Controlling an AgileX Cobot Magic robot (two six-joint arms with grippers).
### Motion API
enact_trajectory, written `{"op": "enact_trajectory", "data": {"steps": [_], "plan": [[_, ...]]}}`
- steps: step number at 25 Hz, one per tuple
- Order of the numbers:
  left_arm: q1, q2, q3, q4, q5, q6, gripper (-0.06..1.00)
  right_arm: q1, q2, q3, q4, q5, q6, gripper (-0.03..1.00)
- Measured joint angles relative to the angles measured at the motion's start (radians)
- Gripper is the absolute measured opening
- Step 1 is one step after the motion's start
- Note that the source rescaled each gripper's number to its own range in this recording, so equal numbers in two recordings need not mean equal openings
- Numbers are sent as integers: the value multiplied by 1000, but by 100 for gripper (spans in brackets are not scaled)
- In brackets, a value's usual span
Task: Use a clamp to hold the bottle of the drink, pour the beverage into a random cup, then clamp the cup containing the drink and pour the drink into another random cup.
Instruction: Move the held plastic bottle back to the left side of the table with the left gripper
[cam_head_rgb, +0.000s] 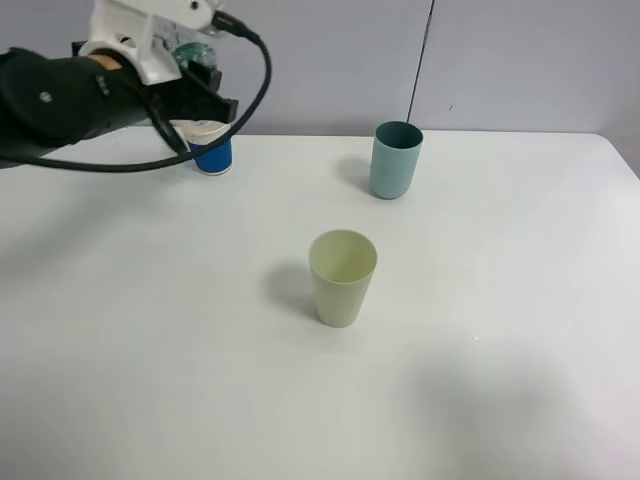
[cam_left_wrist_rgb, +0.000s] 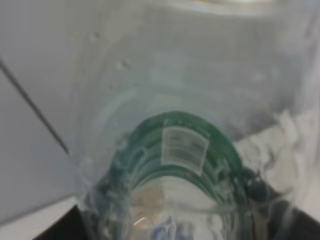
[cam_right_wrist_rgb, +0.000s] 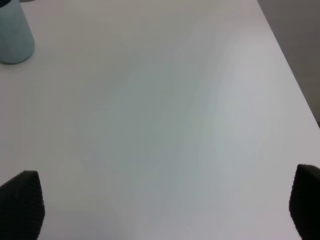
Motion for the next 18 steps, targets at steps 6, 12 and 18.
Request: {"op": "enact_trajectory", "data": {"steps": [6, 12, 18], "plan": [[177, -126, 214, 355, -10, -485, 1, 0, 0, 0, 0, 0, 0, 99], [304, -148, 341, 435, -14, -662, 1, 0, 0, 0, 0, 0, 0, 99], [322, -127, 429, 462, -127, -669, 1, 0, 0, 0, 0, 0, 0, 99]]}}
